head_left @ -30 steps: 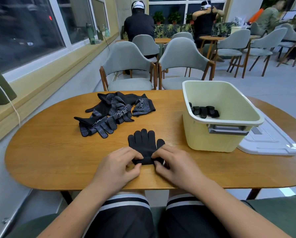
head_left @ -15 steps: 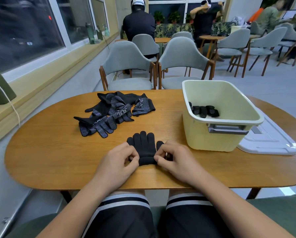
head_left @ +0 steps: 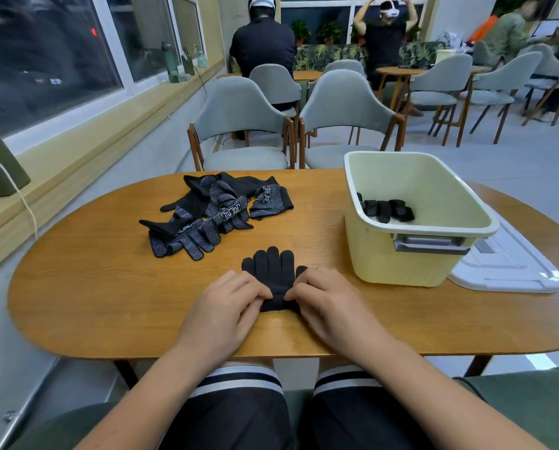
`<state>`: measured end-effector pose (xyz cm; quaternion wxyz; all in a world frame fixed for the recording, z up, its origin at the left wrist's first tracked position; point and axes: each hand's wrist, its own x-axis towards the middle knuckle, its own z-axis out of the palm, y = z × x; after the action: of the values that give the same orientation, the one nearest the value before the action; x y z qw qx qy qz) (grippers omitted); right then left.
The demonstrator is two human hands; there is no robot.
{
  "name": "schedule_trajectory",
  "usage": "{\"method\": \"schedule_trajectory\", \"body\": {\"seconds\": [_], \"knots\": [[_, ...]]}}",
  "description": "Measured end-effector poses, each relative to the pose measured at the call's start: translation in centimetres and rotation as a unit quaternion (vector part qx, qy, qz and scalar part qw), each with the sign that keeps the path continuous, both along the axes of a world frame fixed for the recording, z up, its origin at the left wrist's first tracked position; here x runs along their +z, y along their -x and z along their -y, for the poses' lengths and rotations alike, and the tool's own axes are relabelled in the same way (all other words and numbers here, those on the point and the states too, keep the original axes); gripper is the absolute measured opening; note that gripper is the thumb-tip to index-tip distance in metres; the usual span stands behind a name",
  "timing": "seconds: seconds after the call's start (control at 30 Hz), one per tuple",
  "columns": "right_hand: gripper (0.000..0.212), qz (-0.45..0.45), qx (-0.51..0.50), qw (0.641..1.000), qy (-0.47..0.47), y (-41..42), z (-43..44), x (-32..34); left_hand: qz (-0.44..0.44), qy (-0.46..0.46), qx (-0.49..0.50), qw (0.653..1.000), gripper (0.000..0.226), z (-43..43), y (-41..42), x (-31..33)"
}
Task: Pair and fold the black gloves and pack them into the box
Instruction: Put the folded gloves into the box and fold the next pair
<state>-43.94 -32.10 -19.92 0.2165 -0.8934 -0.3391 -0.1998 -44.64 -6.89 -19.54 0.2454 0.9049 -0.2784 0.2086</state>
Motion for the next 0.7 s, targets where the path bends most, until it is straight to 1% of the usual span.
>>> {"method": "schedule_trajectory", "body": {"seconds": [0.1, 0.23, 0.4, 0.53, 0.7], "knots": [[0.018, 0.013, -0.007, 1.0, 0.005, 0.33, -0.19, 0.05, 0.003, -0.006, -0.006, 1.0, 0.014, 0.02, 0.25, 0.09], [0.017, 0.007, -0.012, 1.0, -0.001, 0.57, -0.41, 0.13, -0.028, -0.007, 0.001, 1.0, 0.019, -0.08, 0.05, 0.15], [0.018, -0.024, -0.023, 0.999, -0.022, 0.12, -0.28, -0.07, -0.034, 0.005, 0.021, 0.999, 0.022, -0.15, -0.18, -0.13], [0.018, -0.047, -0.023, 0.998, -0.034, 0.19, -0.23, -0.04, -0.041, 0.016, 0.017, 0.999, 0.023, -0.08, 0.21, 0.12], [0.018, -0.076, -0.013, 0.996, -0.047, 0.62, -0.16, 0.25, -0.08, 0.026, 0.01, 0.996, 0.015, -0.14, 0.75, 0.63]]}}
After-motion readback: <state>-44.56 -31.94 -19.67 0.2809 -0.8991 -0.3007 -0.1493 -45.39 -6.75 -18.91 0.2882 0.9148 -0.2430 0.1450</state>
